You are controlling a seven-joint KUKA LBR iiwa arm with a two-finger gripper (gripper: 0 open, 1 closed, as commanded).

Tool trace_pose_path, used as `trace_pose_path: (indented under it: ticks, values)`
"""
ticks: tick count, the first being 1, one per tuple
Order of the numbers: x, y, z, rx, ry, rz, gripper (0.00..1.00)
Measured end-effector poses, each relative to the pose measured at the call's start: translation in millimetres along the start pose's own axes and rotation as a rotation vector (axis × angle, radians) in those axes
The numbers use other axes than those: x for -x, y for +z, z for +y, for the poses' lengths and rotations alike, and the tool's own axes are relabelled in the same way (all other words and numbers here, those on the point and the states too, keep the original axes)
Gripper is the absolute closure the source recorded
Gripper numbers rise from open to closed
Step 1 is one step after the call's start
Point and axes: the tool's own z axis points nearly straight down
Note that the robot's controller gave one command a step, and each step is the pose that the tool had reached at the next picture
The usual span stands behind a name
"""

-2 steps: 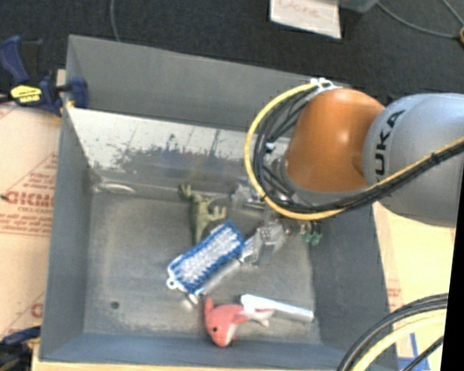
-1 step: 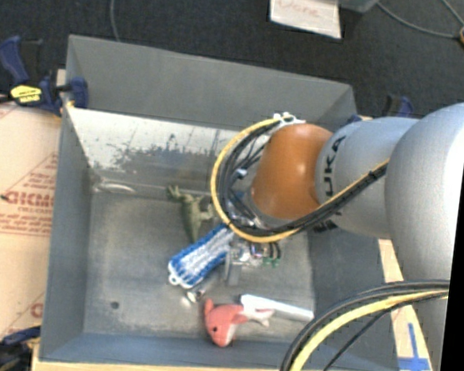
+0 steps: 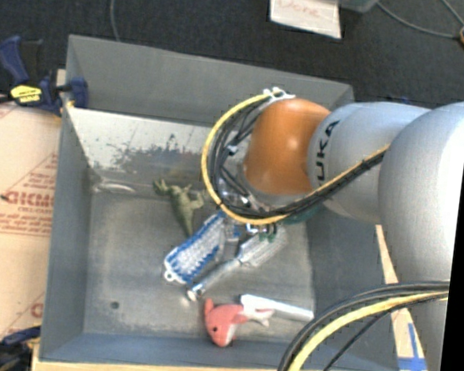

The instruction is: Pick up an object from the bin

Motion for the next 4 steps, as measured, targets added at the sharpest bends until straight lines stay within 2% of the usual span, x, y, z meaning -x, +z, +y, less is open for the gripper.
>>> trace_pose_path:
  ticks: [1,2,3,4]
  values:
    - [-15.3,9.9,-7.0,0.003,0.032,0.018,0.00]
    - [4.1,-80.3,-0.9,0.000,0.001,0.005,0.00]
    - [-3.0,-21.1,-10.0,0.002,0.023,0.011,0.00]
    - [17.9,-21.6,15.3,-0.002,-0.028,-0.002,0.00]
